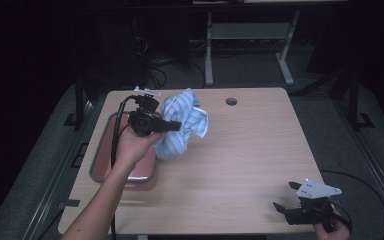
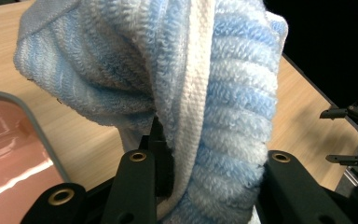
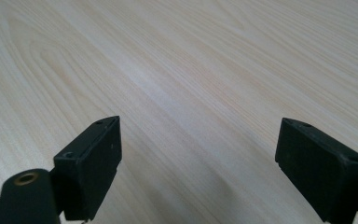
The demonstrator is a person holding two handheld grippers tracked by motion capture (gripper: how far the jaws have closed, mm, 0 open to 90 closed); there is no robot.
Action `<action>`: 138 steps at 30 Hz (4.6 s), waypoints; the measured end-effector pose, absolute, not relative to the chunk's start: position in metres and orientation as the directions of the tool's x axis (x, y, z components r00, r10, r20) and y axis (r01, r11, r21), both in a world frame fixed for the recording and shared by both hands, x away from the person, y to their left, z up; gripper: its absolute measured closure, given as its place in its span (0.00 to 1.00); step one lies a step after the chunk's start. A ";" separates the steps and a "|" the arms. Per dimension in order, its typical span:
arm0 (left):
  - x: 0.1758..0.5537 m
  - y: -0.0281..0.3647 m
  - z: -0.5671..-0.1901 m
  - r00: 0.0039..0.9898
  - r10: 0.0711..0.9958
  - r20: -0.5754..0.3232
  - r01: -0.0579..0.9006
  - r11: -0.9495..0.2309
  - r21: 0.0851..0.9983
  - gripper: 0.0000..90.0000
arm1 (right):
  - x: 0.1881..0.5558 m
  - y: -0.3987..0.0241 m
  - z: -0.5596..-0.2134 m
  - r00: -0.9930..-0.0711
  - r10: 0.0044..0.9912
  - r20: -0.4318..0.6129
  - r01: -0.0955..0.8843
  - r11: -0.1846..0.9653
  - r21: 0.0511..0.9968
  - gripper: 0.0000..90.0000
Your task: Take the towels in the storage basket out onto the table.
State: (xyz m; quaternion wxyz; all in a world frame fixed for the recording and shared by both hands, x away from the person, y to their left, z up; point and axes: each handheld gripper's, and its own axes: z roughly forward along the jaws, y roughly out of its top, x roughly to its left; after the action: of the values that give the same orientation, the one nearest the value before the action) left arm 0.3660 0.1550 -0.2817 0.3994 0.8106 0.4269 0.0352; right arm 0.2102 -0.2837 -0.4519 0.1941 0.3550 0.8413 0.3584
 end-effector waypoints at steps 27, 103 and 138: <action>0.383 0.105 -0.309 0.655 0.693 -0.301 0.675 -0.357 0.645 0.75 | 0.211 -0.285 -0.453 -0.674 0.738 -0.046 0.467 0.473 0.747 0.15; 0.411 0.017 -0.412 0.617 0.696 -0.367 0.754 -0.390 0.528 0.71 | 0.216 -0.280 -0.457 -0.694 0.718 -0.052 0.457 0.495 0.739 0.15; 0.398 0.018 -0.429 0.623 0.671 -0.403 0.753 -0.375 0.541 0.38 | 0.218 -0.279 -0.458 -0.695 0.717 -0.054 0.459 0.500 0.734 0.15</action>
State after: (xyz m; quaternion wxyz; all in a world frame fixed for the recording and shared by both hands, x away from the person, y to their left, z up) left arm 0.3982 0.0180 -0.4291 0.3569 0.8270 0.4304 -0.0578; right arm 0.2176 -0.2793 -0.4583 0.1793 0.3469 0.8473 0.3599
